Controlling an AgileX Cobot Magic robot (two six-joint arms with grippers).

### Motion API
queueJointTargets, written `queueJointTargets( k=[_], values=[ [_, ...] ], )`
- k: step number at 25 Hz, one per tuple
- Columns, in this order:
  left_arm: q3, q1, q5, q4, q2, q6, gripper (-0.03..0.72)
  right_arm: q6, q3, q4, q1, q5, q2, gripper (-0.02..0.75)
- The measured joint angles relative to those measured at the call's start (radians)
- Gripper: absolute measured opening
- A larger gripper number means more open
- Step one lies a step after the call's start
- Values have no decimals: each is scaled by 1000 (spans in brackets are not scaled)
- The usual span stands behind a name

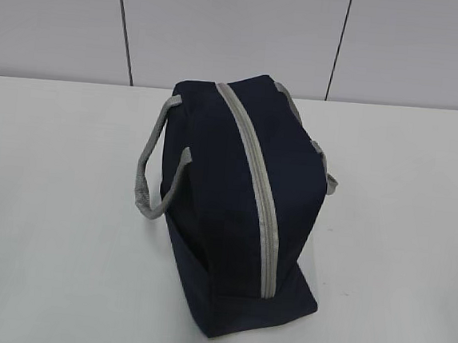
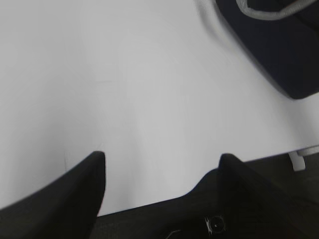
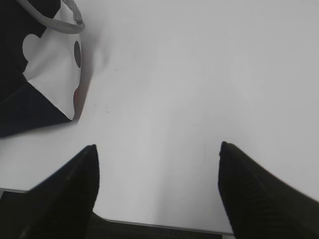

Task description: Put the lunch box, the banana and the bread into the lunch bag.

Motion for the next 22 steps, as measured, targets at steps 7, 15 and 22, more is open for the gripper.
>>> queueJointTargets(
  k=[7,15,22],
  values=[
    [0,102,1,-1,-138,0,477,-2,0,0,-5,-1,0,551],
    [0,138,7,-2,-230,0,477,-2,0,-2,-59,-1,0,551],
    [0,138,9,-3,-292,0,477,-2,0,-2,-64,-1,0,551]
  ],
)
